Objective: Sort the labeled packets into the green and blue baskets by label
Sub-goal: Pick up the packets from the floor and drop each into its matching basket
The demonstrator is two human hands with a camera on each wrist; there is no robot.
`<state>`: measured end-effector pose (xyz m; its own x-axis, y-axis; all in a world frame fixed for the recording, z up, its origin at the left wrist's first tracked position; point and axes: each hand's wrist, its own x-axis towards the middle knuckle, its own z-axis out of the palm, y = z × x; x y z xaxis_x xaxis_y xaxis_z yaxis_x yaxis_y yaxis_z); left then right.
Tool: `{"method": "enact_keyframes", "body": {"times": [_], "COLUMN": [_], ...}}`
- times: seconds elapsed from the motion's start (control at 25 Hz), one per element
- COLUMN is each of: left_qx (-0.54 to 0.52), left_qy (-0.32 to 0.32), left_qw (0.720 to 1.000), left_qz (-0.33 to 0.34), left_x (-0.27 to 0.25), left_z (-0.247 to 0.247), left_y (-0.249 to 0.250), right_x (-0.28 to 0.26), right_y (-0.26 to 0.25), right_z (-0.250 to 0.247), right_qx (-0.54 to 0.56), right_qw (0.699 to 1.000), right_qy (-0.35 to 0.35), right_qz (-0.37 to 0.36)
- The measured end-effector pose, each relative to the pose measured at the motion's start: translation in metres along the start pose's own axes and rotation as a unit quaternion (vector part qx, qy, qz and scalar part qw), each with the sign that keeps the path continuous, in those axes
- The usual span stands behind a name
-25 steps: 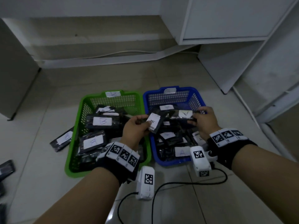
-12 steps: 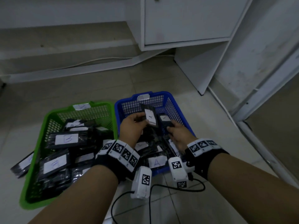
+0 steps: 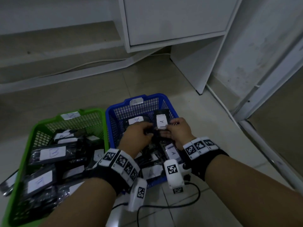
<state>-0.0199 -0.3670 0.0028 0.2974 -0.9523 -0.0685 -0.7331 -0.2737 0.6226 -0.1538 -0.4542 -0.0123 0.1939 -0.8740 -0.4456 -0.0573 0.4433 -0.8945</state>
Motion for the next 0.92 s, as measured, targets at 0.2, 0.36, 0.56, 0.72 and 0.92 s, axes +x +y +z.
{"method": "enact_keyframes", "body": {"times": [0.2,0.36,0.56,0.72,0.92], "left_qx": [0.130,0.109,0.196,0.258,0.372], "left_qy": [-0.025,-0.047,-0.123,-0.111,-0.114], "left_qw": [0.991,0.993,0.971,0.957,0.921], "left_qz": [-0.010,0.020,0.068,0.077,-0.005], "left_x": [-0.030,-0.042,-0.050,-0.071,-0.162], "left_z": [-0.015,-0.009,-0.038,-0.118,-0.221], "left_y": [-0.048,-0.062,-0.064,-0.084,-0.159], "right_x": [0.015,0.001,-0.023,-0.055,-0.112], "right_y": [0.018,0.006,-0.002,-0.010,-0.005], "right_z": [0.013,0.013,0.022,0.068,0.162], "right_qx": [-0.162,-0.350,-0.441,-0.449,-0.593], "right_qw": [0.985,0.930,0.879,0.850,0.685], "right_qy": [0.032,-0.084,-0.119,-0.154,-0.284], "right_qz": [-0.053,-0.070,-0.137,-0.227,-0.313]}}
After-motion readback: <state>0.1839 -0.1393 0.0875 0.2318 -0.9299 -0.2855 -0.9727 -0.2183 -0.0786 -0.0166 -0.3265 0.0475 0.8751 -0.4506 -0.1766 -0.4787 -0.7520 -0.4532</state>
